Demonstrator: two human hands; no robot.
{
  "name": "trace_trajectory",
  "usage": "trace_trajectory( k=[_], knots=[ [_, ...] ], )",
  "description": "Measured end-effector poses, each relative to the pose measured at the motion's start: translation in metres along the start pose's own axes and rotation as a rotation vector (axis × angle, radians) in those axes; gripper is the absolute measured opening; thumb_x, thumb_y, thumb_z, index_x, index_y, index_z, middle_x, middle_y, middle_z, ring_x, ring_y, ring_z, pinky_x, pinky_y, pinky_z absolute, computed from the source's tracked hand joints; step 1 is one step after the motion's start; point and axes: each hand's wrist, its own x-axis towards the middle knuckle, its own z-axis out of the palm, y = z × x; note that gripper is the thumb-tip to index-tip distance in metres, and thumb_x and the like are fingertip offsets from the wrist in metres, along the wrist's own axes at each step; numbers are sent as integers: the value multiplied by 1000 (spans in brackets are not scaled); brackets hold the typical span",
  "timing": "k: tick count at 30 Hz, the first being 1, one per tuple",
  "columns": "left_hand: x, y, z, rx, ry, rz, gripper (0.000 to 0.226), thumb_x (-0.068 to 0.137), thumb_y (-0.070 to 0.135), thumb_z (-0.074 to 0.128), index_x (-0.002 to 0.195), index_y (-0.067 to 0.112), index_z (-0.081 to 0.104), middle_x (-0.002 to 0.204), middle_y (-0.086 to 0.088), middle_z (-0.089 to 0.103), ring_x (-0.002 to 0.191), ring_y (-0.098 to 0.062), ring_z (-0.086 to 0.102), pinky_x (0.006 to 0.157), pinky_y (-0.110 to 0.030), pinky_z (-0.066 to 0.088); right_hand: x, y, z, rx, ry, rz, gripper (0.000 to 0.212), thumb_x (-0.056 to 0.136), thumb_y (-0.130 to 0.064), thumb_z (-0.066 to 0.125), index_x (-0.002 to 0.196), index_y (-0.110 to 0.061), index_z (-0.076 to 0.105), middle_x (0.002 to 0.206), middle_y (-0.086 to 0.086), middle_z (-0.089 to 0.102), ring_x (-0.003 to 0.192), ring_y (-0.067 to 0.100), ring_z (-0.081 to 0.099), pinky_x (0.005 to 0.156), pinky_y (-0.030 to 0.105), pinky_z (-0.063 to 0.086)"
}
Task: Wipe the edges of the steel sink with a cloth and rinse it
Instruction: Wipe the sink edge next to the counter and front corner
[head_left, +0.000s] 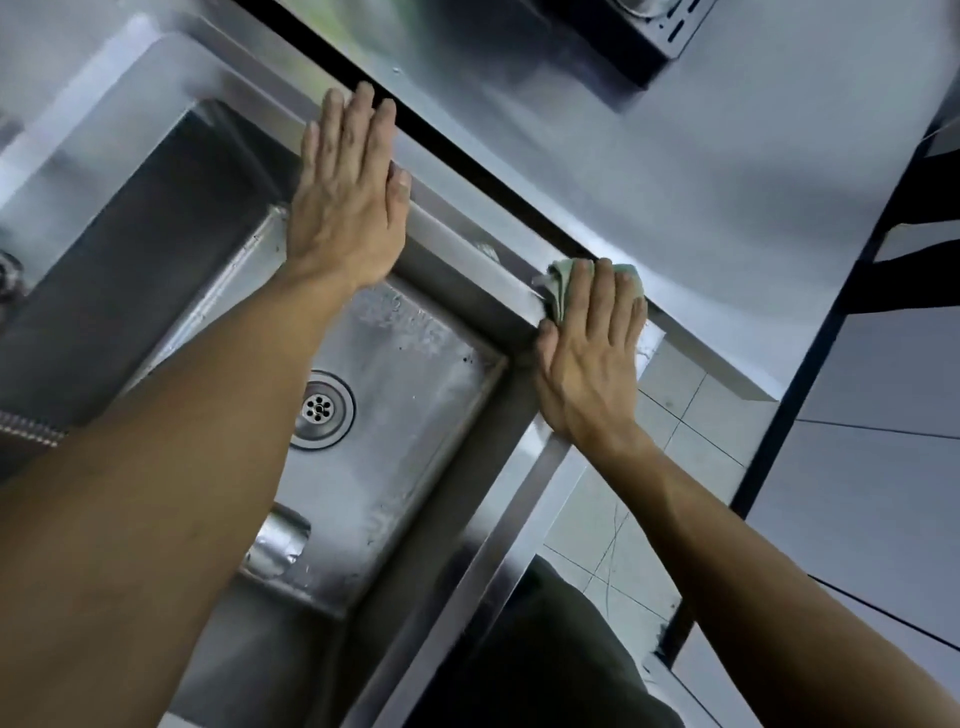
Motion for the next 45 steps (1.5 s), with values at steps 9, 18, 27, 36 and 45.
trace_trajectory(
  k=[9, 18, 27, 36, 45],
  knots=[
    [-26, 28, 7, 33, -46, 258, 62, 110, 35, 18, 166, 14, 2, 174, -8, -3, 160, -27, -5, 130, -45, -4, 54, -42, -2, 72, 33, -250, 60, 107, -33, 29, 159, -3, 32, 165, 21, 30, 155, 38, 22, 126, 53, 18],
    [-28, 29, 8, 19, -47, 212, 61, 111, 39, 14, 166, 18, -2, 173, -6, -6, 159, -25, -8, 129, -42, -3, -9, 69, -14, 123, -86, -163, 66, 103, -34, 23, 162, -5, 24, 169, 18, 20, 159, 34, 10, 128, 55, 8],
    [-39, 41, 4, 38, -69, 293, 63, 110, 40, 16, 165, 15, -1, 173, -10, -5, 159, -28, -7, 130, -46, -1, -96, 56, -11, 173, -152, -520, 60, 104, -34, 33, 157, -6, 37, 167, 16, 29, 158, 34, 16, 126, 59, 16],
    [-74, 89, 26, 28, -79, 454, 62, 110, 44, 14, 166, 19, 2, 174, -1, -2, 160, -25, -3, 130, -45, 3, -47, 50, -17, 141, -97, -147, 71, 101, -39, 21, 162, -2, 17, 170, 21, 9, 159, 36, -2, 129, 53, -3],
    [-72, 87, 26, 41, -97, 470, 63, 110, 46, 10, 166, 20, -5, 173, 1, -10, 159, -23, -10, 130, -43, -1, -35, 74, -27, 136, -202, -727, 56, 103, -35, 37, 155, -17, 43, 166, 13, 32, 157, 31, 16, 123, 42, 24]
  ],
)
